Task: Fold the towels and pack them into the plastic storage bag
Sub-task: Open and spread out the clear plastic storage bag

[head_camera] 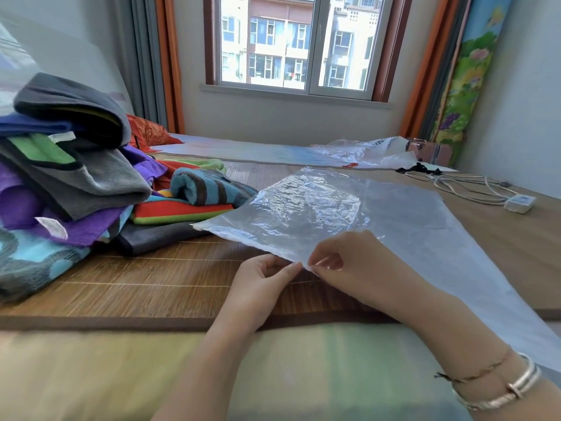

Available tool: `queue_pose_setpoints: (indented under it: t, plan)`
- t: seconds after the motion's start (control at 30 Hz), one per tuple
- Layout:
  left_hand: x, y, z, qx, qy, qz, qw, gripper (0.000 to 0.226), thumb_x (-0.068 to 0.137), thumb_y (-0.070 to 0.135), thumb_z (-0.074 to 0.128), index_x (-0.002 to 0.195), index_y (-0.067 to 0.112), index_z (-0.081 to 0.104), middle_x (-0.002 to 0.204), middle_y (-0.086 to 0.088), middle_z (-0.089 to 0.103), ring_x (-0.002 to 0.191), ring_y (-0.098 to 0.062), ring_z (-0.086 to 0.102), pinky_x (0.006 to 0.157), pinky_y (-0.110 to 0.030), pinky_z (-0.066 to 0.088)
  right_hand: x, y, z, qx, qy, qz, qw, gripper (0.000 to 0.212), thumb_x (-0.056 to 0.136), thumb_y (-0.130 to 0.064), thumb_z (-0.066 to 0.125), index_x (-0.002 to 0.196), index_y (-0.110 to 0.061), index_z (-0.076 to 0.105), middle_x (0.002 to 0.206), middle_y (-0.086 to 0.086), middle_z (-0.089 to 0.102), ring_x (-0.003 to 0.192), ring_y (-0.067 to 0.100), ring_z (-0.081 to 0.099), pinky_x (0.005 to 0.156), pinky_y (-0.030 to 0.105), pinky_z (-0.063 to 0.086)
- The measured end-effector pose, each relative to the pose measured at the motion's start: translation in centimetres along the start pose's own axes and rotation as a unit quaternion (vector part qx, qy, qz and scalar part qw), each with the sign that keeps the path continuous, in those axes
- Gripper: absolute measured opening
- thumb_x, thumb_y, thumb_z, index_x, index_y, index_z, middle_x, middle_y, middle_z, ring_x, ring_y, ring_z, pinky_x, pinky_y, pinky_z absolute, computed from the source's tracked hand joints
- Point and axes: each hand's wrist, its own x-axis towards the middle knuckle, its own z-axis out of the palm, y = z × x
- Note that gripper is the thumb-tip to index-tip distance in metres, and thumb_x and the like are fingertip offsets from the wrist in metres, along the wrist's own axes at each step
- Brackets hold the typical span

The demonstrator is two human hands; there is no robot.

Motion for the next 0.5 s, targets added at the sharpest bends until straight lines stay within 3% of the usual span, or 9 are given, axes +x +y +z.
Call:
queue_pose_setpoints:
  t: [0.2,0.37,0.5]
  plan:
    - [0.05,0.11,0.19,0.018,0.000,0.000,1.000,0.005,0.085,0.012,0.069,0.083,0.014,0.073,0.084,0.000,0.076,0.083,-0.010,0.070,0.083,-0.025,0.052,-0.11,-0.06,0.22,-0.031,0.011,-0.005,0.999,0.009,0.082,-0.019,0.061,0.076,-0.022,0.067,0.079,-0.009,0.068,0.078,0.004,0.062,0.077,0.027,0.052]
    - [-0.10,0.40,0.38,-0.001,-0.006,-0.005,1.000,0.011,0.084,0.003,0.068,0.089,0.011,0.073,0.086,0.001,0.076,0.082,-0.006,0.071,0.071,-0.011,0.050,0.14,0.08,0.58,-0.024,0.040,0.011,0.999,0.010,0.080,-0.018,0.061,0.071,-0.022,0.065,0.075,-0.009,0.067,0.077,0.006,0.063,0.073,0.024,0.051]
    - [0.30,0.82,0.84,0.020,0.041,-0.046,0.998,0.002,0.081,0.012,0.072,0.082,0.012,0.073,0.077,0.003,0.075,0.071,-0.002,0.068,0.064,-0.010,0.050,0.14,0.13,0.89,0.009,0.047,0.029,0.998,0.010,0.077,-0.016,0.063,0.071,-0.022,0.068,0.073,-0.009,0.068,0.074,0.003,0.063,0.070,0.021,0.051]
